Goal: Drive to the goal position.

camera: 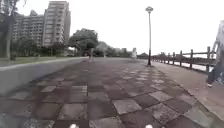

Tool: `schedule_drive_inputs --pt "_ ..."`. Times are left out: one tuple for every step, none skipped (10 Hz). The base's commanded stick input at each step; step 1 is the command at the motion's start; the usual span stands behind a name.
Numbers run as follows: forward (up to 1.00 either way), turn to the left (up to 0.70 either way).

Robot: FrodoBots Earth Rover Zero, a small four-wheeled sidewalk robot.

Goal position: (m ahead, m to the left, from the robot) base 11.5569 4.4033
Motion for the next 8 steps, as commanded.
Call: schedule_drive_inputs --pt "1.00 0.00" --pt "1.00 0.00" --pt "1.00 0.00" --pt "1.00 0.00" --pt "1.00 0.00" --pt "1.00 0.00" --pt "1.00 0.00" --pt "1.00 0.00"
